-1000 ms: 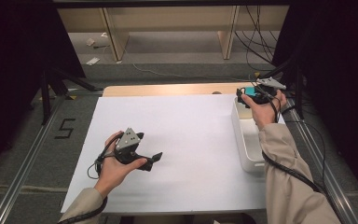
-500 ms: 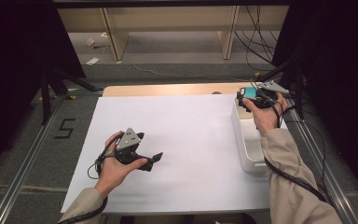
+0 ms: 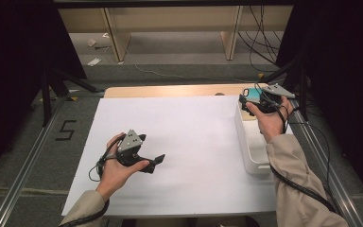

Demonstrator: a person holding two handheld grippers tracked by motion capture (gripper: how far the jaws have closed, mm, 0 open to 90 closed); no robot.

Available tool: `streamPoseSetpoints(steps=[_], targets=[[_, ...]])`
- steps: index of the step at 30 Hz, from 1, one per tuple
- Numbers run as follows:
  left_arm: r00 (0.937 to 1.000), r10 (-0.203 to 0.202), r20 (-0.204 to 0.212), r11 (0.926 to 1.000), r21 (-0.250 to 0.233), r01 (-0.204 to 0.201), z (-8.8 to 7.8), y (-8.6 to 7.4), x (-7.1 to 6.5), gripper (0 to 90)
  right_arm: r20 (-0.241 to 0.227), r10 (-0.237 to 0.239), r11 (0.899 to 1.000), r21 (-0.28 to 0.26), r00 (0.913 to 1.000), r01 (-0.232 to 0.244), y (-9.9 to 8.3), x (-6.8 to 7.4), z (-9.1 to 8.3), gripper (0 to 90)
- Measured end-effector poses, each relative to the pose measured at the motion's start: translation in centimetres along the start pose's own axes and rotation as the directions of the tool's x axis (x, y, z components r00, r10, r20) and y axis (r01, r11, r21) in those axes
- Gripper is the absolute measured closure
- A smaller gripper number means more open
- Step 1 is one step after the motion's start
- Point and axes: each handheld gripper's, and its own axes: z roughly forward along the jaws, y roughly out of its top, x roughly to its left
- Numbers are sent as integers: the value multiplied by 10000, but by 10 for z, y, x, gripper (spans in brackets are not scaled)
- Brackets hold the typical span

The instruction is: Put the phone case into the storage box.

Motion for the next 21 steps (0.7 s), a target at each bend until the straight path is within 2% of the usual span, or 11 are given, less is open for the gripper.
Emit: streamPoseSetpoints(steps=[11, 21], targets=[[10000, 5, -3, 10000, -17, -5, 0, 0, 0, 0, -432, -170, 9999, 0, 9989, 170, 0, 9, -11, 110], [10000, -26, -26, 10000, -25, 26, 0, 0, 1, 0, -1067, -294, 9996, 20, 9939, 297, 1, 21, -18, 124]])
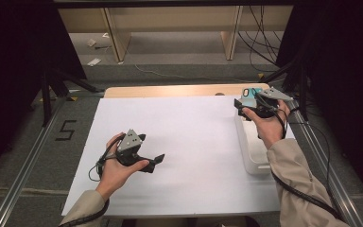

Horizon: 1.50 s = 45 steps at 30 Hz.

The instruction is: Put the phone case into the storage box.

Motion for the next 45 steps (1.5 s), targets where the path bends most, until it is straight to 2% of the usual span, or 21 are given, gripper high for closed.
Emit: streamPoseSetpoints(steps=[12, 20, 28, 35, 45], targets=[[10000, -21, -21, 10000, 5, 21, 0, 0, 0, 0, -782, -171, 9999, -36, 9968, 169, 2, 17, -8, 135], [10000, -29, -27, 10000, 8, 29, 0, 0, 1, 0, -1336, -545, 9985, -65, 9895, 542, 3, 30, -15, 147], [10000, -81, -54, 10000, -9, 81, -1, 0, 1, 0, -1731, -468, 9989, -75, 9838, 462, 0, 37, -22, 153], [9999, -85, -56, 10000, -4, 85, 0, 0, 1, 0, -2181, -550, 9985, -87, 9744, 544, -2, 44, -29, 154], [9999, -98, -62, 9999, 21, 98, 0, -1, 2, 0, -2462, -784, 9968, -47, 9660, 797, -8, 51, -38, 157]])
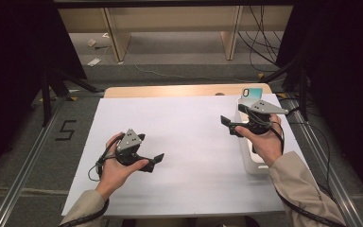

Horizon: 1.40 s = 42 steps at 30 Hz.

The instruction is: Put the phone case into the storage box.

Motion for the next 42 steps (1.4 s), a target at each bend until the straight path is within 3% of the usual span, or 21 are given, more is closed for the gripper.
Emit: streamPoseSetpoints(steps=[10, 42], targets=[[10000, -60, -27, 10000, -65, 60, -1, 0, 0, 0, -230, -387, 9992, 64, 9990, 388, -6, 6, -8, 160], [9999, -92, -64, 9999, -94, 91, -2, 0, 2, 0, -643, -634, 9979, -184, 9959, 623, -22, 12, -29, 160]])
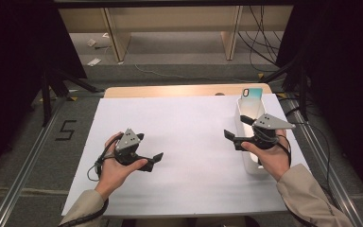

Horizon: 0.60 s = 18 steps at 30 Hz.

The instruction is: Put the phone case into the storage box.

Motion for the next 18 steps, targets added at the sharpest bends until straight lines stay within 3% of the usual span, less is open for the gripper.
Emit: streamPoseSetpoints(steps=[18], targets=[[10000, -13, -27, 10000, 2, 13, -1, 0, 1, 0, -109, -113, 9999, 18, 9999, 113, -2, 6, -4, 160]])
